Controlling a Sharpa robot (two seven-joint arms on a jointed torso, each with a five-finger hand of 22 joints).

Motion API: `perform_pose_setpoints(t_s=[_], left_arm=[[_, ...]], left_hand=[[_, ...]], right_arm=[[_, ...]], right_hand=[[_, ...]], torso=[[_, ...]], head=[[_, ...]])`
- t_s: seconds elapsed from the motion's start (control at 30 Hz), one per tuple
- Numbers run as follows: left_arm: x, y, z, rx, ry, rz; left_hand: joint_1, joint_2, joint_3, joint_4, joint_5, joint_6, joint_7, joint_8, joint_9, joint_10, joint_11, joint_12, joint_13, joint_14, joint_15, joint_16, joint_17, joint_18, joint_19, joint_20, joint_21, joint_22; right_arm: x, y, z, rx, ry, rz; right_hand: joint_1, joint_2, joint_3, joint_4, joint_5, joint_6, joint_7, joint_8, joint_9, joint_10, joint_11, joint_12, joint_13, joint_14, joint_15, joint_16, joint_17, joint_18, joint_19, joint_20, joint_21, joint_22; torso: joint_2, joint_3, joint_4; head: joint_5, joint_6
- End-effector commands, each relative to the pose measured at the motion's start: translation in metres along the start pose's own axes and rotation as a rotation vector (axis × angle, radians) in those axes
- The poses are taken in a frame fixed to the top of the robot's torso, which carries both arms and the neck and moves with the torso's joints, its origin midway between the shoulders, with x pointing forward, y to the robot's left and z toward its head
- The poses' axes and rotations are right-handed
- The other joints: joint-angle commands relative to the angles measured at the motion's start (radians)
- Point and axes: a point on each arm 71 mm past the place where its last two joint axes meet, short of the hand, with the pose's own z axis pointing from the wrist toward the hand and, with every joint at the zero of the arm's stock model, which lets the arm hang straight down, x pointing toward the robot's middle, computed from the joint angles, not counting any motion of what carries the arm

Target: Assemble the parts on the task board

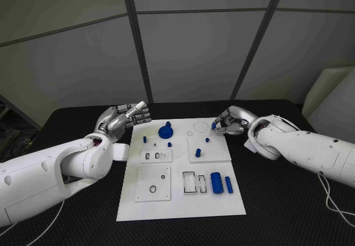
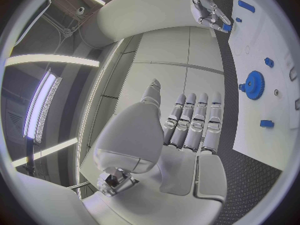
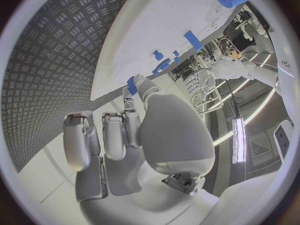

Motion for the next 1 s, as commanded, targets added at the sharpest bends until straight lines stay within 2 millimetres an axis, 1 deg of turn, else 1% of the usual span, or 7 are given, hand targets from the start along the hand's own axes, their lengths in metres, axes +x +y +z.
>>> perform_pose_setpoints(t_s=[0.03, 0.23, 0.4, 0.5, 0.57, 0.7, 1.0], left_arm=[[0.001, -0.002, -0.001, 0.006, 0.013, 0.0], [-0.001, -0.003, -0.001, 0.004, 0.009, 0.003], [-0.002, -0.003, -0.002, 0.003, 0.007, 0.004], [-0.002, -0.003, -0.001, 0.003, 0.007, 0.004], [-0.002, -0.002, -0.001, 0.002, 0.007, 0.004], [-0.001, -0.002, 0.0, 0.0, 0.01, 0.002], [0.001, -0.001, 0.001, -0.001, 0.014, 0.0]], left_hand=[[-0.001, 0.004, -0.002, -0.005, 0.002, 0.0, 0.039, -0.006, -0.001, 0.0, 0.005, -0.004, -0.001, -0.004, 0.001, -0.004, -0.001, 0.047, 0.003, -0.002, -0.006, -0.001], [-0.001, 0.004, -0.003, -0.006, 0.002, 0.0, 0.039, -0.007, -0.001, 0.0, 0.005, -0.005, -0.001, -0.005, 0.001, -0.004, -0.001, 0.047, 0.003, -0.002, -0.006, -0.001], [-0.001, 0.004, -0.003, -0.006, 0.002, 0.0, 0.039, -0.007, -0.001, 0.0, 0.005, -0.005, -0.001, -0.005, 0.001, -0.004, -0.001, 0.047, 0.003, -0.002, -0.006, -0.001], [-0.001, 0.004, -0.003, -0.006, 0.002, 0.0, 0.039, -0.007, -0.001, 0.0, 0.005, -0.005, -0.001, -0.005, 0.001, -0.004, -0.001, 0.047, 0.003, -0.002, -0.006, -0.001], [-0.001, 0.004, -0.003, -0.006, 0.002, 0.0, 0.039, -0.007, -0.001, 0.0, 0.005, -0.005, -0.001, -0.005, 0.001, -0.004, -0.001, 0.047, 0.003, -0.002, -0.006, -0.001], [-0.001, 0.004, -0.003, -0.006, 0.002, 0.0, 0.039, -0.007, -0.001, 0.0, 0.005, -0.005, -0.001, -0.005, 0.001, -0.004, -0.001, 0.047, 0.003, -0.002, -0.006, -0.001], [-0.001, 0.004, -0.003, -0.006, 0.002, 0.0, 0.039, -0.007, -0.001, 0.0, 0.005, -0.005, -0.001, -0.005, 0.001, -0.004, -0.001, 0.047, 0.003, -0.002, -0.006, -0.001]], right_arm=[[0.0, 0.014, -0.002, -0.003, -0.04, 0.022], [0.013, 0.049, -0.002, -0.042, -0.029, 0.004], [0.032, 0.088, 0.004, -0.086, -0.011, -0.025], [0.042, 0.108, 0.009, -0.113, 0.0, -0.043], [0.049, 0.121, 0.012, -0.131, 0.007, -0.057], [0.061, 0.143, 0.018, -0.163, 0.017, -0.092], [0.082, 0.164, 0.022, -0.194, 0.044, -0.158]], right_hand=[[-0.001, 0.006, 0.002, -0.004, 0.005, 0.021, -0.012, 0.005, 0.016, 0.022, -0.008, 0.007, 0.139, 0.075, -0.005, 0.002, 0.128, -0.015, 0.107, -0.008, 0.003, 0.263], [-0.004, 0.008, 0.004, -0.006, 0.008, 0.027, -0.015, 0.005, 0.019, 0.022, -0.011, 0.006, 0.139, 0.075, -0.007, 0.002, 0.128, -0.015, 0.107, -0.01, 0.003, 0.263], [-0.003, 0.01, 0.005, -0.009, 0.01, 0.031, -0.018, 0.006, 0.021, 0.022, -0.013, 0.005, 0.139, 0.075, -0.009, 0.001, 0.126, -0.015, 0.107, -0.011, 0.003, 0.263], [-0.003, 0.01, 0.006, -0.009, 0.01, 0.031, -0.018, 0.006, 0.022, 0.022, -0.013, 0.005, 0.139, 0.075, -0.009, 0.001, 0.126, -0.015, 0.107, -0.012, 0.003, 0.263], [-0.003, 0.01, 0.006, -0.009, 0.01, 0.031, -0.018, 0.006, 0.022, 0.022, -0.013, 0.005, 0.139, 0.075, -0.009, 0.001, 0.126, -0.015, 0.107, -0.012, 0.003, 0.263], [-0.002, 0.01, 0.007, -0.012, 0.012, 0.032, -0.019, 0.005, 0.023, 0.022, -0.014, 0.005, 0.139, 0.075, -0.01, 0.001, 0.126, -0.015, 0.107, -0.013, 0.003, 0.263], [-0.002, 0.009, 0.007, -0.014, 0.012, 0.032, -0.019, 0.004, 0.024, 0.023, -0.015, 0.007, 0.14, 0.074, -0.011, 0.0, 0.125, -0.015, 0.107, -0.013, 0.003, 0.263]], torso=[[-0.001, -0.0015, -0.0001], [-0.006, -0.0052, 0.0005], [-0.008, -0.0078, 0.0032], [-0.008, -0.0081, 0.0033], [-0.008, -0.0067, 0.001], [-0.007, -0.0073, 0.0022], [-0.007, -0.0053, 0.0004]], head=[[0.004, 0.0], [0.014, -0.007], [0.025, -0.013], [0.029, -0.017], [0.033, -0.021], [0.033, -0.024], [0.044, -0.034]])
